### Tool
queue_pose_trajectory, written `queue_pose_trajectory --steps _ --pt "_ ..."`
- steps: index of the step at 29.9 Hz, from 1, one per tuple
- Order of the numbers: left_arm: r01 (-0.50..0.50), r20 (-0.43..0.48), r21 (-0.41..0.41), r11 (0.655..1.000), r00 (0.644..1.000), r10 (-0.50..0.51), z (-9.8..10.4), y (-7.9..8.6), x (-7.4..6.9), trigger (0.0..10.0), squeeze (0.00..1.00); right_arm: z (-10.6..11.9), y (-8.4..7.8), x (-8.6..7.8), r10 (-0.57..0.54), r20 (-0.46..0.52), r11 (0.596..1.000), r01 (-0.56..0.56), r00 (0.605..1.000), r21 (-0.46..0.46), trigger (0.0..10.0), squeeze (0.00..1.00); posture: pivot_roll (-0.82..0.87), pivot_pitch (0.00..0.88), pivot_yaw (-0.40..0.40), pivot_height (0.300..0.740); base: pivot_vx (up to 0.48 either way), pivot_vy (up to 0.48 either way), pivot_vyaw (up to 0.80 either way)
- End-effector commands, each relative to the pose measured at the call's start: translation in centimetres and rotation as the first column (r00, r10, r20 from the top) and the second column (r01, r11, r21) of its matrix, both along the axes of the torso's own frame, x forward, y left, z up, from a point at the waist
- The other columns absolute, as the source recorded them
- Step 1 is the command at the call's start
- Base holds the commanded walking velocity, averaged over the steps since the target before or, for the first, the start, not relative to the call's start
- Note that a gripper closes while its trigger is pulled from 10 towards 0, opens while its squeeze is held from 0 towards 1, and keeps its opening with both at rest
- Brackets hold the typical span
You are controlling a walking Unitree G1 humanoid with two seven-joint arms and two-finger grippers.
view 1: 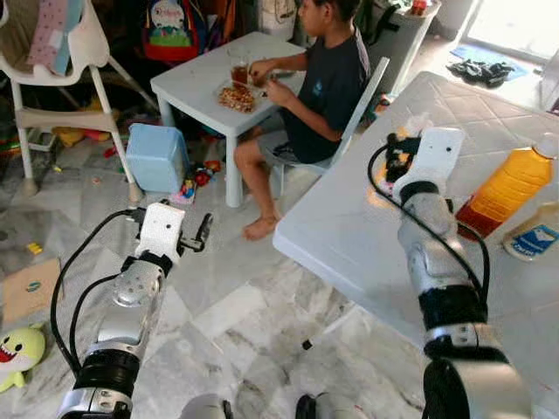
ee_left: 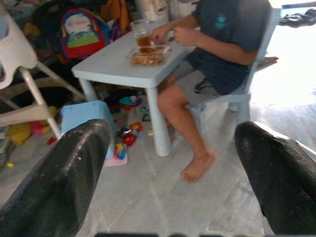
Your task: Restocking fridge
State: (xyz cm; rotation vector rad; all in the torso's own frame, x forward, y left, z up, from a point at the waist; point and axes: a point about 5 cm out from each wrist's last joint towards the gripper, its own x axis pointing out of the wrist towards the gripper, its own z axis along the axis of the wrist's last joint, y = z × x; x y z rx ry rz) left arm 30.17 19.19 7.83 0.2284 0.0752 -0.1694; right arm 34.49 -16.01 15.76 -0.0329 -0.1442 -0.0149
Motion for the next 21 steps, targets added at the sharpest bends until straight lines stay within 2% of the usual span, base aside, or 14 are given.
queue_pose_trajectory --steps 1,5,8,9,10,11,12,13,14,21 --pt "-0.010 0.022 0.001 1.000 1.000 0.010 0.8 0.4 0.4 10.0 0.00 1.4 1.0 -0.5 0.058 0.079 0.998 -0.057 0.995 -0.021 10.0 0.00 0.04 0.029 -0.018 0.740 0.000 0.000 0.00" --pt "-0.011 0.024 -0.001 1.000 1.000 0.011 0.9 0.5 0.4 10.0 0.00 1.5 1.6 -0.9 0.097 0.087 0.995 -0.096 0.991 -0.023 10.0 0.00 0.03 0.033 -0.013 0.740 0.000 0.000 0.00" --pt "0.000 0.011 -0.018 1.000 1.000 0.000 0.8 0.0 0.2 10.0 0.00 1.6 2.9 -2.3 0.211 0.105 0.977 -0.205 0.972 -0.064 10.0 0.00 0.01 0.038 0.004 0.740 0.000 0.000 0.00" --pt "0.002 0.008 -0.020 1.000 1.000 -0.002 0.8 0.0 0.2 10.0 0.00 1.6 3.1 -2.6 0.235 0.106 0.972 -0.230 0.966 -0.058 7.5 0.00 0.01 0.040 0.012 0.740 0.000 0.000 0.00" --pt "0.005 0.004 -0.023 1.000 1.000 -0.005 0.8 -0.1 0.2 10.0 0.00 1.6 3.3 -2.9 0.261 0.106 0.965 -0.255 0.960 -0.061 0.3 0.00 0.00 0.041 0.016 0.740 0.000 0.000 0.00" --pt "0.008 0.002 -0.024 1.000 1.000 -0.008 0.8 -0.2 0.1 10.0 0.00 1.6 3.6 -3.2 0.288 0.105 0.957 -0.282 0.952 -0.072 0.0 0.00 0.00 0.043 0.020 0.740 0.000 0.000 0.00" --pt "0.020 -0.002 -0.028 0.999 1.000 -0.020 0.8 -0.3 0.0 10.0 0.00 1.6 3.9 -3.5 0.320 0.098 0.945 -0.311 0.942 -0.097 1.5 0.00 -0.02 0.039 0.022 0.740 0.000 0.000 0.00" --pt "0.027 -0.004 -0.030 0.999 1.000 -0.027 0.8 -0.3 0.0 10.0 0.00 1.6 4.0 -3.7 0.327 0.094 0.942 -0.317 0.940 -0.106 1.5 0.00 -0.02 0.039 0.022 0.740 0.000 0.000 0.00" --pt "0.032 -0.002 -0.033 0.999 0.999 -0.032 0.9 -0.4 -0.1 10.0 0.00 1.6 4.2 -3.8 0.336 0.093 0.939 -0.326 0.937 -0.106 10.0 0.00 -0.03 0.043 0.021 0.740 0.000 0.000 0.00" --pt "0.017 0.013 -0.041 0.999 1.000 -0.017 1.3 -0.2 -0.4 10.0 0.00 1.4 4.1 -4.6 0.323 0.103 0.946 -0.318 0.941 -0.065 10.0 0.00 -0.03 0.038 0.004 0.740 0.000 0.000 0.00"
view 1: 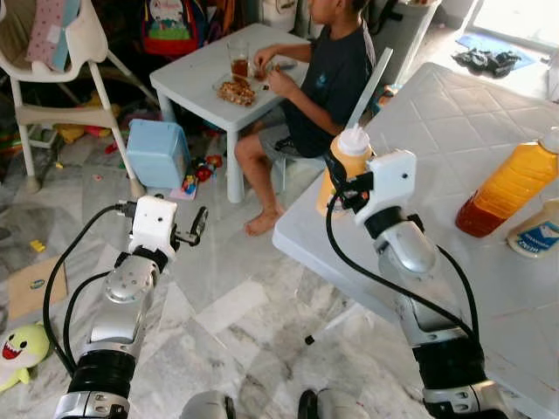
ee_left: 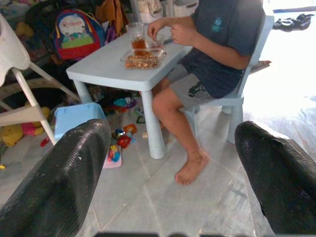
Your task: Restocking fridge
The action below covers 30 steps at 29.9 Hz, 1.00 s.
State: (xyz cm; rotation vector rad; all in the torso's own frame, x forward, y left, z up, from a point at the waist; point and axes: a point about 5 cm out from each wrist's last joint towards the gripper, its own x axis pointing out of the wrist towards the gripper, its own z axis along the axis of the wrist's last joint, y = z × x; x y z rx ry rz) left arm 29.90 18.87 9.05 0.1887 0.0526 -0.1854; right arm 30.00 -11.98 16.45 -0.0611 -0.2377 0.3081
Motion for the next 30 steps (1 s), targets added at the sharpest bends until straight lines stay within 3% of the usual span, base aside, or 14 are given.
queue_pose_trajectory --steps 1,8,17,30 --pt "-0.008 -0.001 -0.003 1.000 1.000 0.008 0.0 0.1 -0.2 10.0 0.00 0.6 0.0 -0.2 -0.010 0.018 1.000 0.010 1.000 0.025 10.0 0.00 -0.03 0.034 -0.016 0.740 0.000 0.000 0.00" --pt "-0.037 -0.001 -0.015 0.999 0.999 0.037 0.0 0.0 -0.2 10.0 0.00 0.9 -0.3 -0.8 -0.145 0.043 0.987 0.142 0.988 0.077 10.0 0.00 -0.02 0.041 -0.029 0.740 -0.292 0.000 0.00" --pt "-0.019 -0.007 -0.014 1.000 1.000 0.019 0.0 -0.8 0.0 10.0 0.00 1.2 0.6 -0.9 -0.089 0.045 0.992 0.084 0.995 0.091 10.0 0.00 -0.03 0.045 -0.041 0.740 -0.307 0.000 0.59" --pt "-0.060 -0.006 -0.019 0.998 0.998 0.060 -0.2 -0.4 -0.5 10.0 0.00 0.9 0.6 -1.0 -0.083 0.028 0.992 0.080 0.996 0.095 10.0 0.00 -0.02 0.045 -0.060 0.740 -0.295 0.000 0.80"
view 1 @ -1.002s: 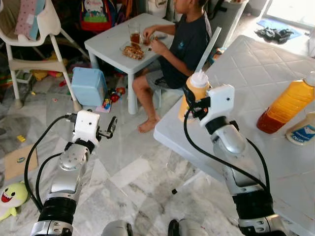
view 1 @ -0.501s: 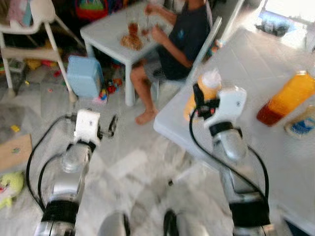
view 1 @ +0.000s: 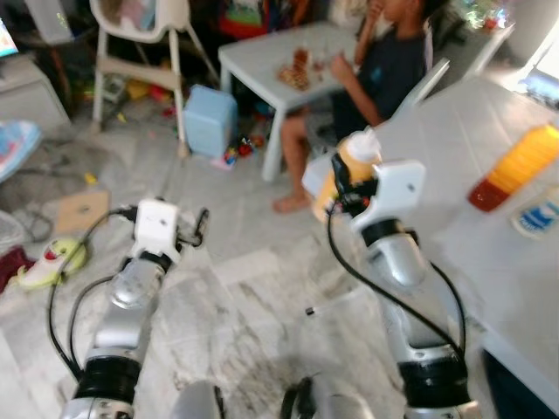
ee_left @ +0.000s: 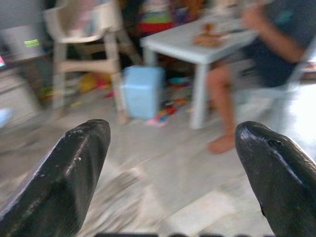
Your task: Restocking fridge
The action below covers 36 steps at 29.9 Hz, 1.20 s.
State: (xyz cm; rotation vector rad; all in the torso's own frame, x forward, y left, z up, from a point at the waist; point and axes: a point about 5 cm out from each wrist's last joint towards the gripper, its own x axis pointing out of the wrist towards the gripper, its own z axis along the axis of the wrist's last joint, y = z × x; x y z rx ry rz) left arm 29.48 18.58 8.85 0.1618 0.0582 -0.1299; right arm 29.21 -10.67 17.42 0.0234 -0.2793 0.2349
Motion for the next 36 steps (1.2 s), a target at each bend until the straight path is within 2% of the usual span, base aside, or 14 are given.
queue_pose_trajectory --steps 1,7,18,34,36 --pt "-0.005 -0.002 0.007 1.000 1.000 0.005 0.0 0.0 -0.1 10.0 0.00 -0.1 -0.7 -0.2 -0.024 -0.002 1.000 0.024 1.000 -0.003 10.0 0.00 -0.01 0.048 -0.059 0.740 -0.281 0.000 0.80" --pt "-0.018 0.001 0.015 1.000 1.000 0.018 0.1 0.2 -0.3 10.0 0.00 -0.9 -1.3 -0.6 -0.052 -0.017 0.999 0.051 0.999 -0.016 10.0 0.00 -0.01 0.060 -0.057 0.740 -0.274 0.000 0.80" --pt "-0.027 -0.004 0.013 1.000 1.000 0.027 -0.1 0.3 -0.7 10.0 0.00 -1.3 -1.1 -0.5 -0.041 -0.026 0.999 0.041 0.999 -0.021 10.0 0.00 0.00 0.080 -0.063 0.740 -0.248 0.000 0.80" --pt "-0.042 0.004 0.008 0.999 0.999 0.042 0.1 0.4 -0.8 10.0 0.00 -1.4 -1.3 -0.5 -0.029 -0.028 0.999 0.028 0.999 -0.036 10.0 0.00 0.00 0.091 -0.077 0.740 -0.030 0.000 0.80" --pt "-0.050 0.007 0.027 0.998 0.999 0.050 0.2 0.7 -0.8 10.0 0.00 -1.5 -1.1 -0.5 -0.019 -0.030 0.999 0.018 0.999 -0.036 10.0 0.00 0.00 0.091 -0.077 0.740 0.000 0.000 0.80"
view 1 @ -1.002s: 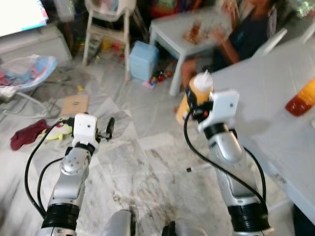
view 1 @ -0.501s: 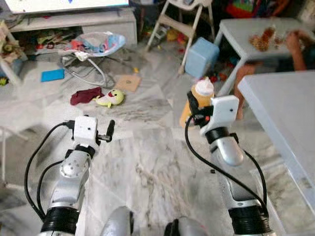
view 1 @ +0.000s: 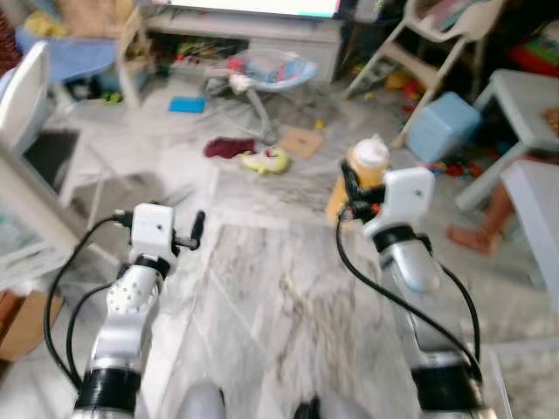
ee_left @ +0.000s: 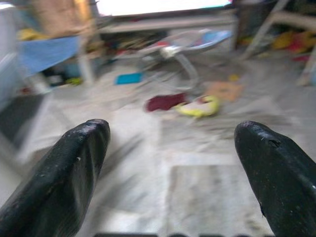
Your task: Restocking fridge
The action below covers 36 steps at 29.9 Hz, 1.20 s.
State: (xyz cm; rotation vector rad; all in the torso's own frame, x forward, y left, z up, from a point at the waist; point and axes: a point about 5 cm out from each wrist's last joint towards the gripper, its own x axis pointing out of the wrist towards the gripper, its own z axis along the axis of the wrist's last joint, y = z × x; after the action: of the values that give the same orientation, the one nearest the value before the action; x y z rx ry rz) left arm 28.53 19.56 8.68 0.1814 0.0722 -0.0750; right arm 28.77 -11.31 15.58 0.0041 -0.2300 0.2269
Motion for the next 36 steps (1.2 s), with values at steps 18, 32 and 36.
queue_pose_trajectory --steps 18,32,36 --pt "-0.118 -0.039 0.010 0.993 0.992 0.118 0.7 2.2 -1.5 10.0 0.00 -2.2 -4.9 -1.5 -0.166 -0.041 0.983 0.162 0.985 -0.090 10.0 0.00 0.03 0.093 -0.066 0.740 0.000 0.328 0.10" --pt "-0.136 -0.065 0.079 0.987 0.988 0.142 0.2 2.3 -2.3 10.0 0.00 -2.2 -4.7 -1.1 -0.148 -0.036 0.985 0.144 0.988 -0.100 10.0 0.00 0.04 0.106 -0.069 0.740 0.000 0.474 0.51" --pt "-0.162 -0.067 0.098 0.982 0.983 0.168 0.1 2.6 -2.2 10.0 0.00 -1.9 -4.9 -0.6 -0.151 -0.023 0.983 0.148 0.988 -0.104 10.0 0.00 0.04 0.107 -0.072 0.740 0.000 0.472 0.80"
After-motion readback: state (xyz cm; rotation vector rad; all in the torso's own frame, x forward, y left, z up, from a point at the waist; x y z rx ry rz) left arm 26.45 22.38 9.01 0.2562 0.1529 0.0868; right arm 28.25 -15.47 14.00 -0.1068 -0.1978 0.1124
